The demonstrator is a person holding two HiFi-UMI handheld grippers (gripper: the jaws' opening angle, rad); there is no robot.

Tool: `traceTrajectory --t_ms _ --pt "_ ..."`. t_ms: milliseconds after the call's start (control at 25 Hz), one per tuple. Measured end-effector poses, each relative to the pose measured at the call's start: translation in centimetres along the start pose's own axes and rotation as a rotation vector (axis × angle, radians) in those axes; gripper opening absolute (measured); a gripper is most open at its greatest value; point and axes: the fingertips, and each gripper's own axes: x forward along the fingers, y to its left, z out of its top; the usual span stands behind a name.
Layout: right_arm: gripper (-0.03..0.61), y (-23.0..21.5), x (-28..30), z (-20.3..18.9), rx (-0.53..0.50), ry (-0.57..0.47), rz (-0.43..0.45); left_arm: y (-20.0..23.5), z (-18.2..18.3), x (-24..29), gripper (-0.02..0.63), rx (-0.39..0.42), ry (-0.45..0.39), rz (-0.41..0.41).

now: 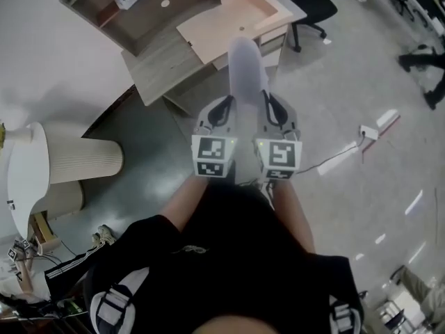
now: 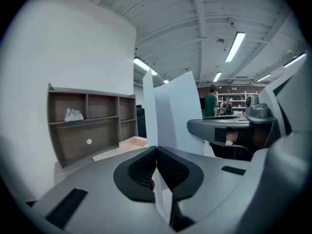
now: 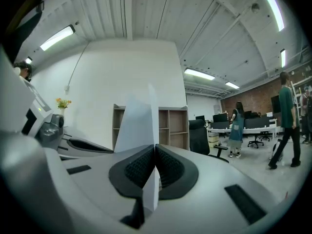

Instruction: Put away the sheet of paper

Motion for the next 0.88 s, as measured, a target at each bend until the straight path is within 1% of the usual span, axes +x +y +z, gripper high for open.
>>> traceTrajectory --t_ms 200,520,880 --pt "0.017 0.0 0.3 0.2 0.004 -0.005 -0.009 0.4 0.1 0.2 0.046 -0.006 -0.005 -0.001" --pt "0.017 -0.5 1.6 -0.3 -0.010 0.021 -0.017 0.9 0.1 1.6 0.046 -0.015 -0.001 -0.017" --pt "0.017 0.7 5.7 -0.2 -0.020 0.043 -0.006 4.5 0.1 3.8 0.046 -0.039 0.006 -0.015"
